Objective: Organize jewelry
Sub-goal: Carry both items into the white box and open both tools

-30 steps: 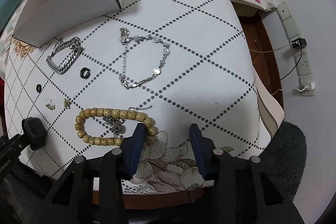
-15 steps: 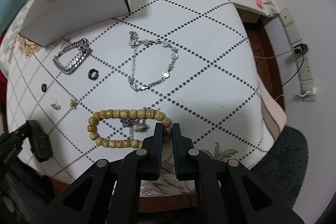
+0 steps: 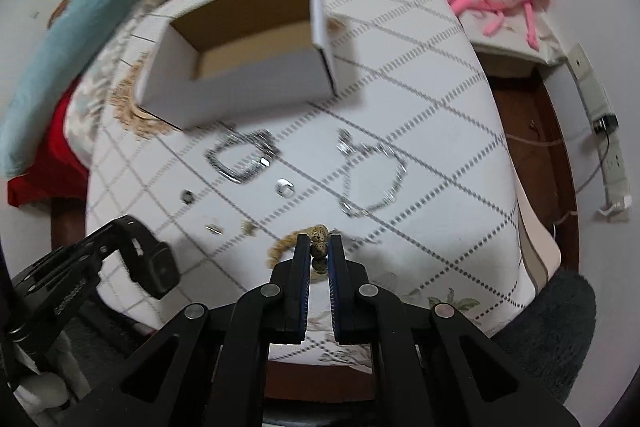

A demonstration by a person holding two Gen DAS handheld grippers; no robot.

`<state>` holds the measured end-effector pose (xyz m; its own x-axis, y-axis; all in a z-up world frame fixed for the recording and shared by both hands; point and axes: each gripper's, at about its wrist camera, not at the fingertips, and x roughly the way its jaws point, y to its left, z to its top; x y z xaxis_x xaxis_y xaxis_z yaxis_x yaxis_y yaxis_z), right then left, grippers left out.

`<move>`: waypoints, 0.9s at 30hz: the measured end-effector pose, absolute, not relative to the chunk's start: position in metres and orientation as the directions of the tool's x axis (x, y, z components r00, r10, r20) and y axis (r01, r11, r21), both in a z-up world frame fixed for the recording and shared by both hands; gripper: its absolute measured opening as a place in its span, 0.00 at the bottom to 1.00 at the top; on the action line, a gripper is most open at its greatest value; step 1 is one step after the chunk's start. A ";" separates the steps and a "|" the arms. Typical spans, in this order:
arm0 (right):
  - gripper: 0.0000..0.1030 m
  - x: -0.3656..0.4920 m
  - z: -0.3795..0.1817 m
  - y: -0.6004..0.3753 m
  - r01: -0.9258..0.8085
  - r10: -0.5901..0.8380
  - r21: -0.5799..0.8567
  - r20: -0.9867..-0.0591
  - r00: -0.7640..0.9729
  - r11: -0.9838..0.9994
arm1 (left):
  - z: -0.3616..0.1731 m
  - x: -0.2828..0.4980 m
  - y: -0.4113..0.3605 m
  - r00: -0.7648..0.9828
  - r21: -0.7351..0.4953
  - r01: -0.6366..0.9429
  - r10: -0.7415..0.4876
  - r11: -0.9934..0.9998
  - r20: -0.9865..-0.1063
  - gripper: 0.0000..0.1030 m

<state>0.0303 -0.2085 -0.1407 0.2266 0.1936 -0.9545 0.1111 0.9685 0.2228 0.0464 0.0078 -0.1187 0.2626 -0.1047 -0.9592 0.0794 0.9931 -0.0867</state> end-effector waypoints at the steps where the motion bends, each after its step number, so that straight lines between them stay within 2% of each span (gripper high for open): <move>1: 0.09 0.032 -0.135 -0.205 0.100 0.204 0.233 -0.950 0.235 0.967 | -0.112 0.048 0.006 0.275 -0.090 0.085 -0.110 0.992 -0.955 0.04; 14: 0.08 0.116 -0.045 -0.210 -0.007 0.254 0.276 -0.875 0.413 0.961 | -0.071 0.134 -0.020 0.390 -0.104 0.121 -0.144 0.987 -0.910 0.04; 25: 0.09 0.211 -0.089 -0.215 0.030 0.316 0.345 -0.888 0.335 0.938 | -0.091 0.217 -0.031 0.342 -0.101 0.135 -0.142 0.986 -0.929 0.05; 27: 0.09 0.220 -0.097 -0.216 0.037 0.325 0.355 -0.889 0.322 0.934 | -0.096 0.226 -0.032 0.322 -0.126 0.128 -0.161 0.984 -0.933 0.09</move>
<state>0.2201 -0.2156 -0.0972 0.3219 0.3255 -0.8891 0.0371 0.9340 0.3554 0.2260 -0.0318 -0.0964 0.3217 -0.1609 -0.9331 0.1278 0.9838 -0.1256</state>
